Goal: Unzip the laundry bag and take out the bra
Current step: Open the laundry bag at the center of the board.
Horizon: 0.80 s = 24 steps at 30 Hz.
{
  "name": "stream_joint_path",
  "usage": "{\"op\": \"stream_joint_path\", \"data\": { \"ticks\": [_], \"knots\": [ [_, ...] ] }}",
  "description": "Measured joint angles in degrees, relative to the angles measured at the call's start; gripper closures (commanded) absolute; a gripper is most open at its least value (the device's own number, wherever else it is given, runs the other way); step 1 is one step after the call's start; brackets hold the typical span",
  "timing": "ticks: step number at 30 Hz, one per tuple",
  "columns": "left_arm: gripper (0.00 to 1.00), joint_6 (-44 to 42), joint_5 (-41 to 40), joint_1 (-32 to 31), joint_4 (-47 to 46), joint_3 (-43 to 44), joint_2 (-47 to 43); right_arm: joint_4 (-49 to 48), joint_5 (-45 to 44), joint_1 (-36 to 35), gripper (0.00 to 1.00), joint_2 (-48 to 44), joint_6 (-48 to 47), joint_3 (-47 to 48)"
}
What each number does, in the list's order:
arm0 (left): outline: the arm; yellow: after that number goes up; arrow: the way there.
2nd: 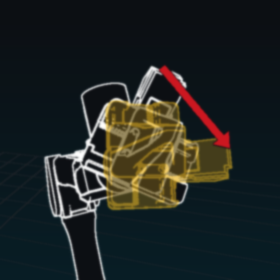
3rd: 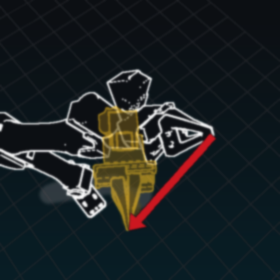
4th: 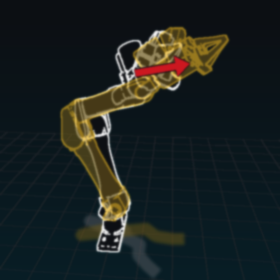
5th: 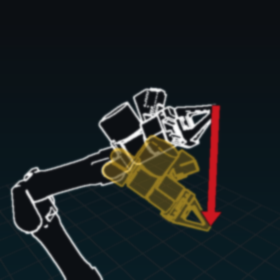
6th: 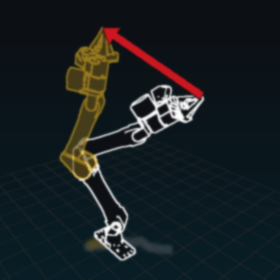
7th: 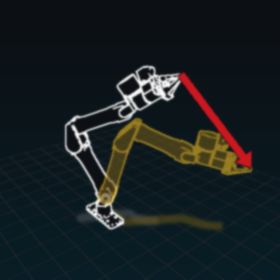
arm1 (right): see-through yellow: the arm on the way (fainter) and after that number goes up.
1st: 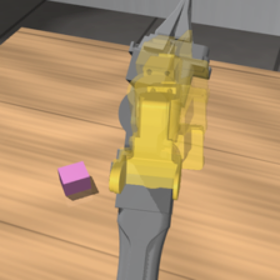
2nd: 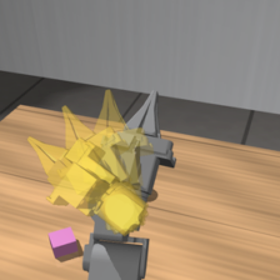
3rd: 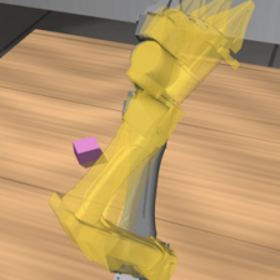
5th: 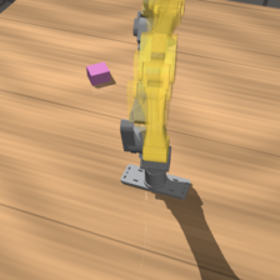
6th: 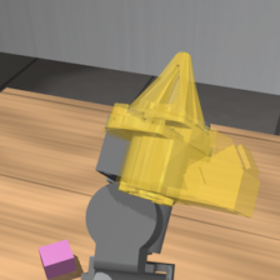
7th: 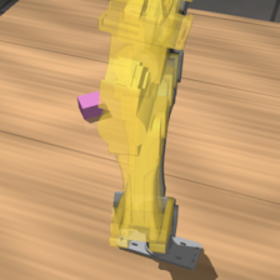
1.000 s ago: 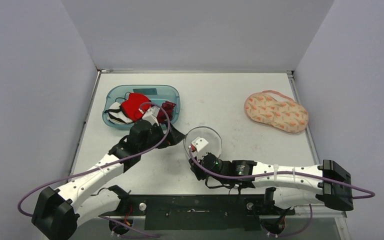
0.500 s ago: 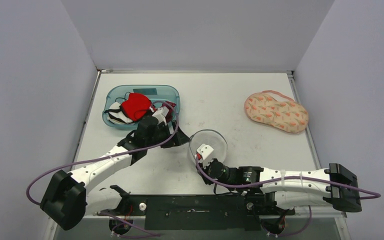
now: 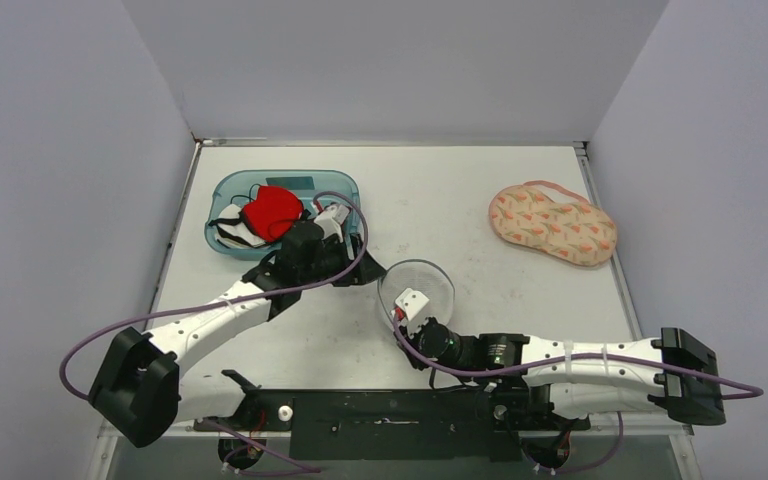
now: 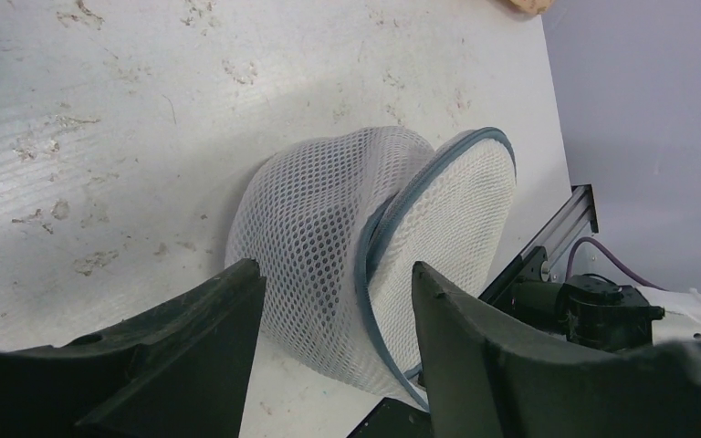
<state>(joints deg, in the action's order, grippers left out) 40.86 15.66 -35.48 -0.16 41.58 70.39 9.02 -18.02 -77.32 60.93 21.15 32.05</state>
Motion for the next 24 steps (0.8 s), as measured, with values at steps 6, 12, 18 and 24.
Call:
{"op": "stream_joint_path", "data": {
  "ticks": [6,12,18,24],
  "knots": [
    [0.55,0.2,0.0,-0.4,-0.1,0.0,1.8,0.0,0.0,0.0,0.76,-1.4,-0.2,-0.3],
    [0.84,0.4,0.1,-1.9,-0.3,-0.1,2.1,0.0,0.0,0.0,0.77,-1.6,-0.2,-0.3],
    [1.0,0.3,0.2,-2.7,-1.4,-1.2,2.1,0.1,0.0,0.0,0.69,-1.6,-0.2,-0.3],
    [1.0,1.4,-1.9,-2.8,-2.7,-5.8,-1.7,0.0,-0.5,0.2,0.15,-4.4,2.1,-0.3]
  ]
}}
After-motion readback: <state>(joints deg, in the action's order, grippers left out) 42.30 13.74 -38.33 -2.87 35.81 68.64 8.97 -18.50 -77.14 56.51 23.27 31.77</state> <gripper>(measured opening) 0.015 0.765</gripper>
